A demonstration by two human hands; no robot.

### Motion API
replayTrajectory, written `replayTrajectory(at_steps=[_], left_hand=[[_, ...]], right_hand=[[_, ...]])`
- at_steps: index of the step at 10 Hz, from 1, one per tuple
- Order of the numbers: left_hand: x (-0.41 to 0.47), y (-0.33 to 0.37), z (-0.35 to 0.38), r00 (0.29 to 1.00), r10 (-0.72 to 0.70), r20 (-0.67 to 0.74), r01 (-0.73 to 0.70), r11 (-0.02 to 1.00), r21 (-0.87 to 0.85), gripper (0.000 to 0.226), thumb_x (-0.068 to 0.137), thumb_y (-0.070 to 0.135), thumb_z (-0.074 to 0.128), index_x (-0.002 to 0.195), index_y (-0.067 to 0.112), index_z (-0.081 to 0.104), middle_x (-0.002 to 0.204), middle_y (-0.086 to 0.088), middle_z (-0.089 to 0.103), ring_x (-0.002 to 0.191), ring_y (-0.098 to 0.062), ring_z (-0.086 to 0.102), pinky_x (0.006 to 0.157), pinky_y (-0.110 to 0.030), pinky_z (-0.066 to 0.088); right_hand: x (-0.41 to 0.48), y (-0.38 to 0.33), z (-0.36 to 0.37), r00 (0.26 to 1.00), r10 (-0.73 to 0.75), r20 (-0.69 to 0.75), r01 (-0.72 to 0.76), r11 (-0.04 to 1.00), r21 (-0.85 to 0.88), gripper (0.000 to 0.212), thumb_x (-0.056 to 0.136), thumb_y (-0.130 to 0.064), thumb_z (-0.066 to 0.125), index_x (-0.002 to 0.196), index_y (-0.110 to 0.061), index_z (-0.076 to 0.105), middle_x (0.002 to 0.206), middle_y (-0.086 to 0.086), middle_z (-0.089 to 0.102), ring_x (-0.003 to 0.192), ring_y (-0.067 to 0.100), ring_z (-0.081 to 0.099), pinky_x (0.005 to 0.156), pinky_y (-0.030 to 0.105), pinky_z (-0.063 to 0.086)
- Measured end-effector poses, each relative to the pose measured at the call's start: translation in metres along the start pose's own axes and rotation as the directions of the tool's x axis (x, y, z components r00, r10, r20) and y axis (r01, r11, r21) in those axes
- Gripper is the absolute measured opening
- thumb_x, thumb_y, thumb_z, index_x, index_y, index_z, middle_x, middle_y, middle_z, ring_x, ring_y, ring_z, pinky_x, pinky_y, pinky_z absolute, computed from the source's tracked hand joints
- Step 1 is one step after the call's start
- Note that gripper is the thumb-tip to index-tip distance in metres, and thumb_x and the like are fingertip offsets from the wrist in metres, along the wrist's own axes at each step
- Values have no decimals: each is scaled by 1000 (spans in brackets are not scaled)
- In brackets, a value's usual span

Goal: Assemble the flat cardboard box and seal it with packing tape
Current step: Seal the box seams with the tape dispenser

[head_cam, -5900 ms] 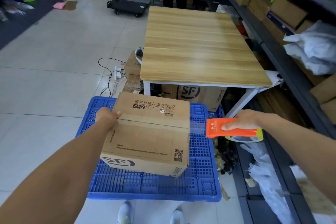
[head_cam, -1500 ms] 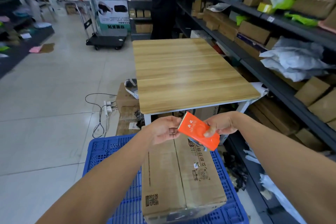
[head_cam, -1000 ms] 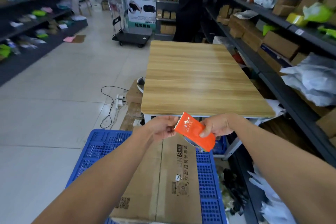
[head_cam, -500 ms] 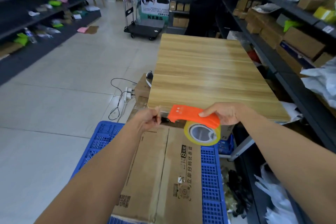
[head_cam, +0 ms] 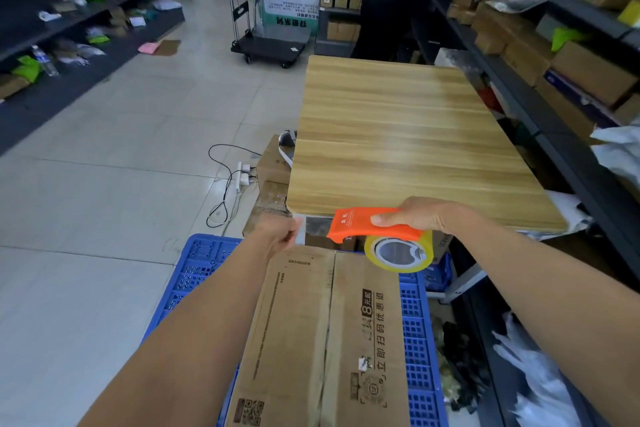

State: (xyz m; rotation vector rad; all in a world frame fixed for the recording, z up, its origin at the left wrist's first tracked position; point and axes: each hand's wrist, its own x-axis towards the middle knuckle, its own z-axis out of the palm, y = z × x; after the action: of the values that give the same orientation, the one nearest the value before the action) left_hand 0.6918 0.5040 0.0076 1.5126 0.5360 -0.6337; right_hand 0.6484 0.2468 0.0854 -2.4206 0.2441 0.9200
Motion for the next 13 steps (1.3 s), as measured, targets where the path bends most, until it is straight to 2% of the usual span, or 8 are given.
replayTrajectory(at_steps=[2, 4, 5, 6, 9, 11, 12, 13], left_hand=[[32, -7, -56, 972, -10, -233, 18, 999, 34, 19, 89, 1, 63, 104, -3, 52, 58, -8, 47, 40, -11, 41, 30, -15, 35], [54, -19, -37, 957, 33, -288, -5, 995, 96, 28, 92, 7, 59, 70, 3, 43, 55, -9, 43, 44, -14, 35, 27, -12, 28], [60, -29, -30, 954, 23, -300, 20, 990, 138, 18, 93, 9, 59, 81, -2, 52, 56, -9, 44, 47, -16, 39, 37, -22, 36], [62, -34, -26, 961, 17, -274, 18, 992, 123, 33, 91, 8, 58, 118, -11, 55, 64, -6, 49, 53, -16, 48, 48, -26, 44], [60, -36, -25, 961, 28, -276, -1, 995, 99, 38, 92, 11, 57, 123, -11, 53, 66, -5, 52, 54, -17, 52, 49, -21, 50], [64, -41, -23, 939, 47, -340, 12, 986, 168, 40, 95, 16, 51, 128, -6, 49, 110, -18, 67, 55, -14, 52, 78, -34, 58], [43, -35, -22, 921, 216, -324, 47, 764, 643, 39, 100, 22, 35, 137, 8, 34, 99, -2, 67, 70, -13, 58, 50, -17, 30], [47, -31, -21, 921, 335, -196, -22, 550, 835, 42, 100, 29, 34, 138, 12, 32, 67, 3, 48, 51, -10, 38, 46, -18, 22]], right_hand=[[-2, 41, -26, 984, 179, -2, -174, 955, -240, 78, 38, -92, 54, 82, -27, 61, 90, -6, 64, 85, 15, 61, 93, 36, 47], [2, 55, -35, 975, 221, 21, -209, 945, -252, 69, 58, -83, 59, 93, -24, 65, 95, -4, 68, 89, 15, 64, 92, 34, 48], [8, 60, -33, 974, 225, 35, -208, 940, -272, 87, 40, -91, 59, 96, -25, 67, 95, -4, 69, 90, 16, 66, 94, 37, 49], [15, 67, -28, 977, 209, 37, -192, 947, -259, 96, 27, -94, 58, 93, -26, 68, 95, -4, 70, 90, 17, 66, 96, 39, 50], [26, 73, -17, 977, 203, 58, -184, 954, -237, 57, 60, -79, 63, 91, -31, 63, 95, -8, 66, 87, 12, 62, 84, 31, 47], [30, 74, -11, 981, 187, 56, -169, 957, -235, 47, 66, -75, 64, 86, -33, 62, 94, -7, 65, 88, 13, 62, 84, 31, 47], [31, 74, -14, 980, 193, 51, -177, 958, -227, 53, 64, -75, 65, 90, -29, 63, 96, -5, 66, 89, 15, 63, 86, 32, 48], [29, 70, -19, 978, 202, 49, -185, 953, -241, 64, 65, -76, 63, 99, -23, 64, 100, -2, 66, 90, 17, 62, 87, 32, 49]])
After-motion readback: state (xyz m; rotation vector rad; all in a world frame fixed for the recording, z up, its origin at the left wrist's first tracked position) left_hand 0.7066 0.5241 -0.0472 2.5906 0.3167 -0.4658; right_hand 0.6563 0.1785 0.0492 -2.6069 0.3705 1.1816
